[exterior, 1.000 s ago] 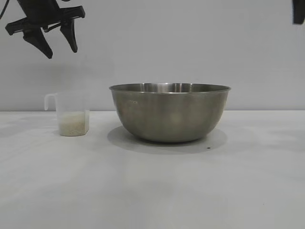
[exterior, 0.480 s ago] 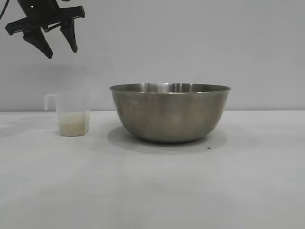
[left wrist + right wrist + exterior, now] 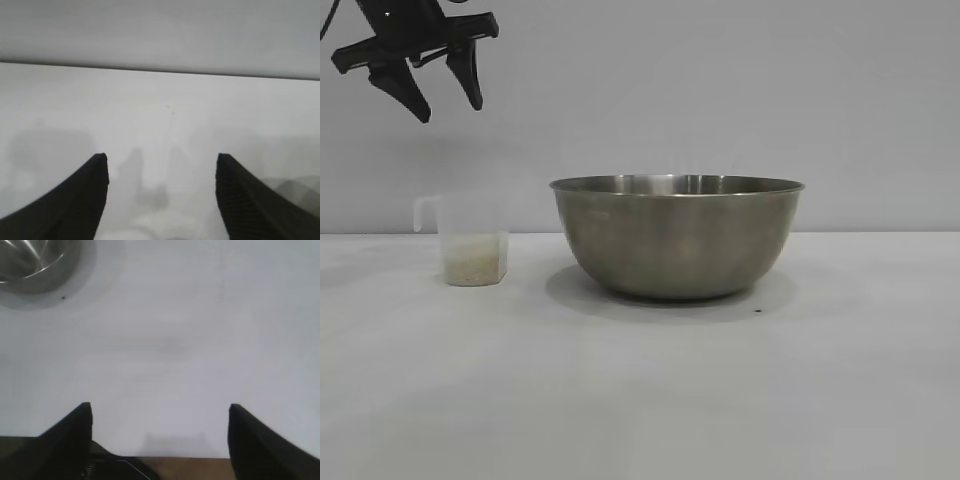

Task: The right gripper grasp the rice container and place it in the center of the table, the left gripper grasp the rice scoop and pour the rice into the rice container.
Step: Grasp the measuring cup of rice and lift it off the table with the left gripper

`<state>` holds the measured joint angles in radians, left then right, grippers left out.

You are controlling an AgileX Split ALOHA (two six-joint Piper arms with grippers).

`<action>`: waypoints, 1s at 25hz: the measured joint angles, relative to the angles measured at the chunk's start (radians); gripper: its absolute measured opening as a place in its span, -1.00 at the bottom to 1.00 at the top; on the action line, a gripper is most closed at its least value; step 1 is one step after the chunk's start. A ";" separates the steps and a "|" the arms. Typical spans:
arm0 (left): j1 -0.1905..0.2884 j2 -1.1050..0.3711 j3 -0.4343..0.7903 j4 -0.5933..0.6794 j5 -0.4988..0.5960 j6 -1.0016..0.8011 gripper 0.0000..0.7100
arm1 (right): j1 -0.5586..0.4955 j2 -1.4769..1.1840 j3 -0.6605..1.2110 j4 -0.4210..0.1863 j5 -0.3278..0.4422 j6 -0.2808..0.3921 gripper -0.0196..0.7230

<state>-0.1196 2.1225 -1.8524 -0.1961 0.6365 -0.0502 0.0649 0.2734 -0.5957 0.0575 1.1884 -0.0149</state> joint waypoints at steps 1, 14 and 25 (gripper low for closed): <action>0.000 0.000 0.000 0.000 0.000 0.000 0.18 | 0.000 -0.017 0.020 0.000 0.000 0.000 0.50; 0.000 0.000 0.000 0.000 0.000 0.000 0.18 | 0.000 -0.275 0.105 -0.012 -0.046 0.022 0.50; 0.001 0.000 0.000 0.000 -0.001 0.000 0.18 | 0.000 -0.290 0.107 -0.015 -0.046 0.022 0.50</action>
<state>-0.1182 2.1225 -1.8524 -0.1961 0.6358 -0.0502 0.0649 -0.0169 -0.4891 0.0429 1.1425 0.0076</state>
